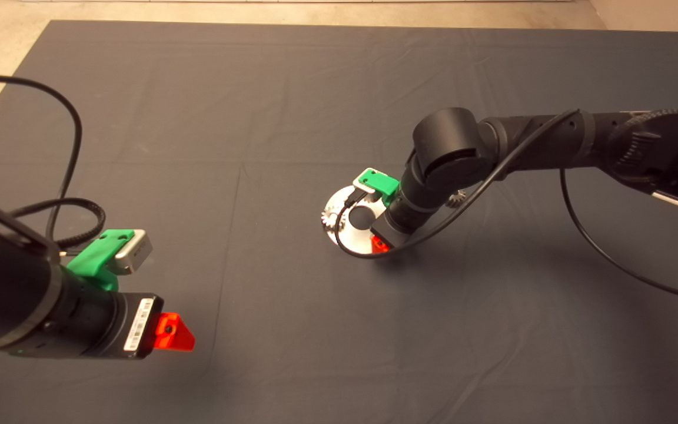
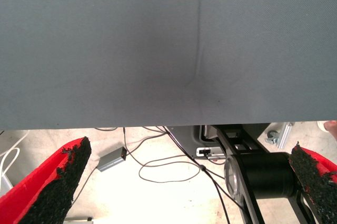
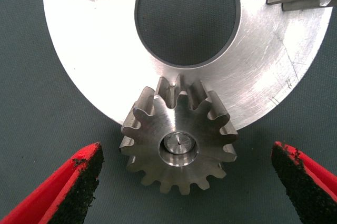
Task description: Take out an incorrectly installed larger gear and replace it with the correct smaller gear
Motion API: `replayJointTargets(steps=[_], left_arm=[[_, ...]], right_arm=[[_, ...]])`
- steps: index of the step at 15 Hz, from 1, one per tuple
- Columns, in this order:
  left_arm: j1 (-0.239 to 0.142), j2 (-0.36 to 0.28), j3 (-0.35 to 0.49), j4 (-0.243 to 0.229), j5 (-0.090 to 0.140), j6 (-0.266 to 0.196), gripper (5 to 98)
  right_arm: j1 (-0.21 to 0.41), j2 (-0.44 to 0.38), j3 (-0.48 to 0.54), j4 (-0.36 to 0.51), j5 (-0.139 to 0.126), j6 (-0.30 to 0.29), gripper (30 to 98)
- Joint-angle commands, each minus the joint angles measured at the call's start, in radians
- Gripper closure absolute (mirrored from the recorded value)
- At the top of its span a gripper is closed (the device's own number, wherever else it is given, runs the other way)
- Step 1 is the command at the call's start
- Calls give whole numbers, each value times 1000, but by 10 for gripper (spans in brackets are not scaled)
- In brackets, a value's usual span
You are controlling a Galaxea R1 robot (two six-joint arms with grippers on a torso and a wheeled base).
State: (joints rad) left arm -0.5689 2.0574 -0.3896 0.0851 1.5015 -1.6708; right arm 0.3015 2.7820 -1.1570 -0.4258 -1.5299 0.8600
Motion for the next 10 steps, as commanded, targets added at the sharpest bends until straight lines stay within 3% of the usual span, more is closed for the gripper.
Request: replayJointTargets(steps=[1, 10], left_arm=[[-5, -4, 16, -18, 9, -1, 59], [-5, -4, 19, -19, 9, -1, 59]], right_arm=[[10, 4, -2, -31, -128, -6, 438], [-1, 5, -1, -31, -128, -6, 526]])
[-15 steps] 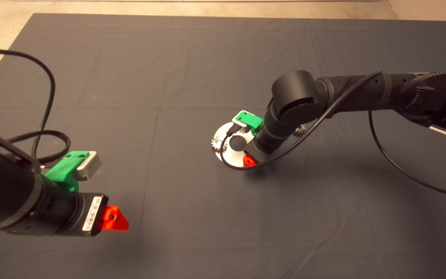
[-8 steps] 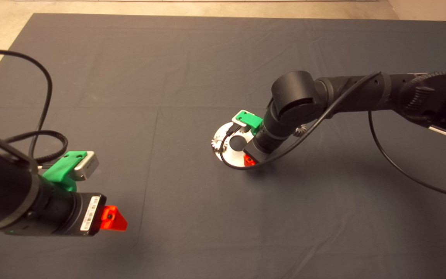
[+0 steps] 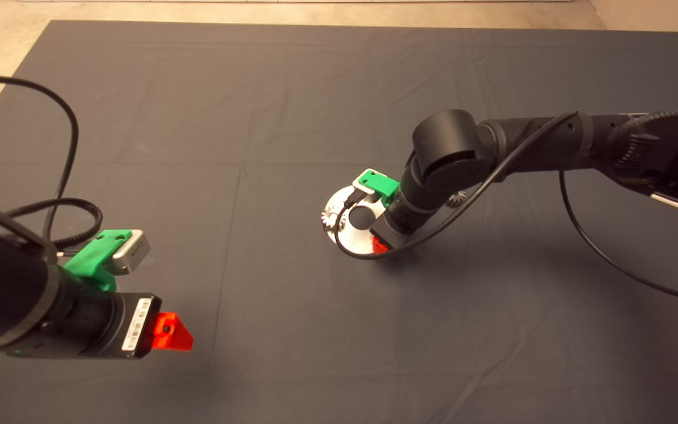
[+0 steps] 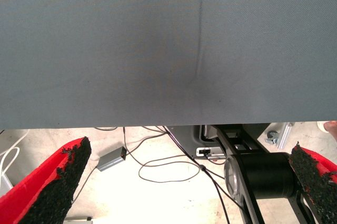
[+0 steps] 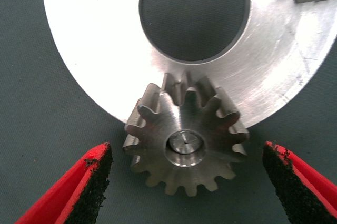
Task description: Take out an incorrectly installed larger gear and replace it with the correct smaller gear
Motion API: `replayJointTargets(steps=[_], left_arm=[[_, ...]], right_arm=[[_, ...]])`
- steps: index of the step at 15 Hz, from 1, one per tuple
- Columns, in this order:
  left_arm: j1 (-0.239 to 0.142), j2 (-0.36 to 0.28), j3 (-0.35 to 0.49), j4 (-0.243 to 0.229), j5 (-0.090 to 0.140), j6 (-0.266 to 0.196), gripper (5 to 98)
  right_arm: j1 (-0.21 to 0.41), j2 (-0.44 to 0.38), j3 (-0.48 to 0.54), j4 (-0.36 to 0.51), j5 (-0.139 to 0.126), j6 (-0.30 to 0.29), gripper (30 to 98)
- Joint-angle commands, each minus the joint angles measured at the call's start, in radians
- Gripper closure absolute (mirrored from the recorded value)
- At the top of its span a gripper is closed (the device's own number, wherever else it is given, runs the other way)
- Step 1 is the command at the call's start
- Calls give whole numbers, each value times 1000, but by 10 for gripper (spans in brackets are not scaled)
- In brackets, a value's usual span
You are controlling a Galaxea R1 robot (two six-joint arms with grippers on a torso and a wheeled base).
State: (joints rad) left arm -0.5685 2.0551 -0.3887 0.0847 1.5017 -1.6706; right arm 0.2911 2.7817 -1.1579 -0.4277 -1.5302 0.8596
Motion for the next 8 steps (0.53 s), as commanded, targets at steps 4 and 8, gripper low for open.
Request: replayJointTargets(steps=[4, 8], left_arm=[[-5, 0, 18, -22, 9, 0, 59], [-5, -1, 18, -22, 9, -1, 59]], right_arm=[[8, 5, -2, -31, -128, -4, 526], [10, 6, 0, -31, -128, -5, 575]])
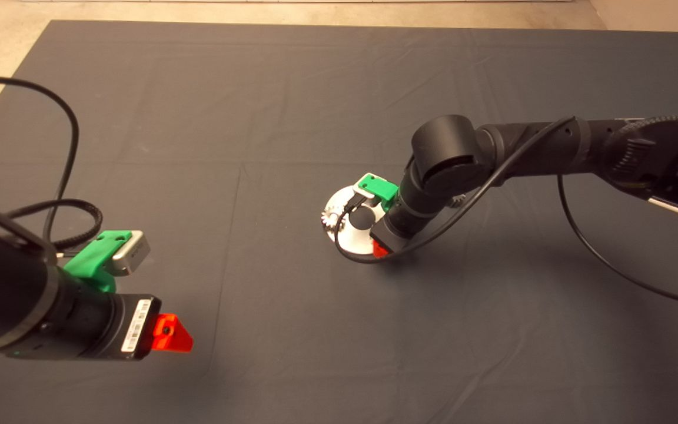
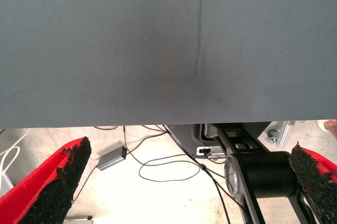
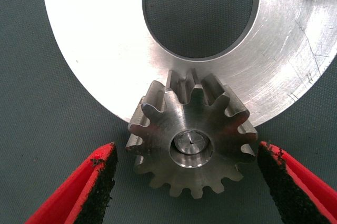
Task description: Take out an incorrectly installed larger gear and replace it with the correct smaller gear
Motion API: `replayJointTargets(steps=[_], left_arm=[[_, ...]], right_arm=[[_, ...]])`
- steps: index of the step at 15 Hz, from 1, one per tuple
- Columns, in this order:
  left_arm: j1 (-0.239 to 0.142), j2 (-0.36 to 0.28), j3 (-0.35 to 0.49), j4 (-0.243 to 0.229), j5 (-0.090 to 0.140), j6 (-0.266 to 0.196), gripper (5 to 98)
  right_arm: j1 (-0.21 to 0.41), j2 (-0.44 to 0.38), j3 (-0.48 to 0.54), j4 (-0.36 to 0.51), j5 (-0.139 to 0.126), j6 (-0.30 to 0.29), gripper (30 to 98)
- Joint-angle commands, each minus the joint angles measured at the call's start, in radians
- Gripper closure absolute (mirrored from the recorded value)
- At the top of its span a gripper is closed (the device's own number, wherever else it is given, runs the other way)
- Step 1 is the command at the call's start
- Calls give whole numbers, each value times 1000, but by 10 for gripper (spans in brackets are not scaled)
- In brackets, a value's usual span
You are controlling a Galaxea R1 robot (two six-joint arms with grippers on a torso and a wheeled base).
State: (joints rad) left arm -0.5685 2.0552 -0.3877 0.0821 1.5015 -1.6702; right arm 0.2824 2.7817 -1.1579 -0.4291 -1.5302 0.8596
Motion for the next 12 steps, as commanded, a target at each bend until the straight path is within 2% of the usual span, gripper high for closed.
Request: replayJointTargets(steps=[1, 8, 11, 12], left_arm=[[-5, -2, 17, -19, 9, -2, 59], [-5, -2, 17, -21, 9, -2, 59], [-5, -2, 17, -22, 9, -2, 59], [-5, -2, 17, -22, 9, -2, 59]], right_arm=[[18, 8, 0, -30, -128, -5, 578], [18, 14, -2, -53, -128, -8, 578], [18, 13, -2, -54, -128, -27, 579], [18, 13, -2, -54, -128, -27, 605]])
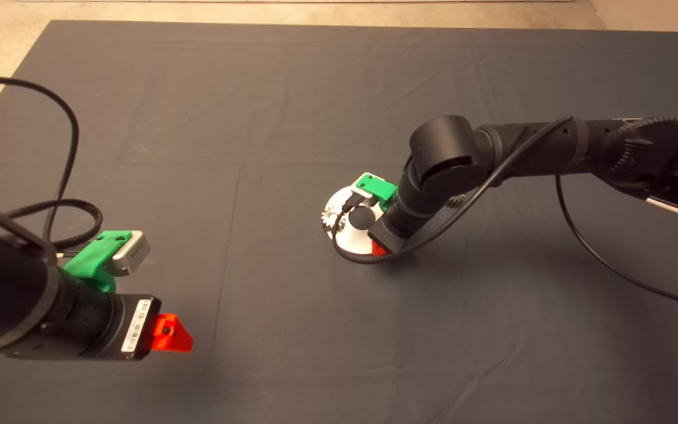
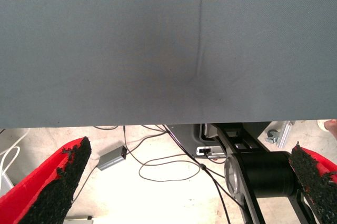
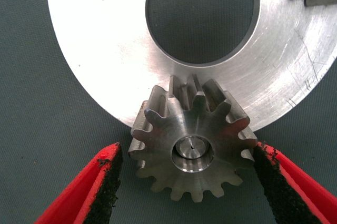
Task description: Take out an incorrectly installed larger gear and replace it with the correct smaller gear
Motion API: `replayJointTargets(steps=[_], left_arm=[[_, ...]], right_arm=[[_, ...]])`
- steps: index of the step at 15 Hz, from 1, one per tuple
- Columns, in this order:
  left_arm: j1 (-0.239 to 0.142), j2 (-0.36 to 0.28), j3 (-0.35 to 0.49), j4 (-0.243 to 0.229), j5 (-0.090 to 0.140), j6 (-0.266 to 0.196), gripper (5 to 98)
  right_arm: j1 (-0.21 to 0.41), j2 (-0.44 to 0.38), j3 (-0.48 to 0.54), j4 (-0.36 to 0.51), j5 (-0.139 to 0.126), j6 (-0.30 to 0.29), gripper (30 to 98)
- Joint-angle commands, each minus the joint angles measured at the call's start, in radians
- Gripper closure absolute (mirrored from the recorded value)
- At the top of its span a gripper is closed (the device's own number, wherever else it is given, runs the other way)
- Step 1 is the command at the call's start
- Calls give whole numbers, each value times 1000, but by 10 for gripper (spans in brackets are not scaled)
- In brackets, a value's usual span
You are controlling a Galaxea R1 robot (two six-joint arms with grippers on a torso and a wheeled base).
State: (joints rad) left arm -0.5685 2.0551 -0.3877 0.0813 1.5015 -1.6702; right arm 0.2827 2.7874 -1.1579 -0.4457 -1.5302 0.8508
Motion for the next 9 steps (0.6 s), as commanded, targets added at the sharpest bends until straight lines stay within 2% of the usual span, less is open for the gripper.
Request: replayJointTargets(steps=[1, 3, 5, 8, 9], left_arm=[[-5, -2, 17, -21, 9, -2, 59], [-5, -2, 17, -21, 9, -2, 59], [-5, -2, 17, -21, 9, -2, 59], [-5, -2, 17, -21, 9, -2, 59], [-5, -2, 17, -21, 9, -2, 59]], right_arm=[[18, 7, -2, -37, -128, -18, 627], [18, 8, -8, -39, -128, -20, 633], [18, 8, -11, -42, -128, -30, 682], [18, 14, -28, -42, -128, -33, 686], [18, 16, -28, -42, -128, -33, 708]])
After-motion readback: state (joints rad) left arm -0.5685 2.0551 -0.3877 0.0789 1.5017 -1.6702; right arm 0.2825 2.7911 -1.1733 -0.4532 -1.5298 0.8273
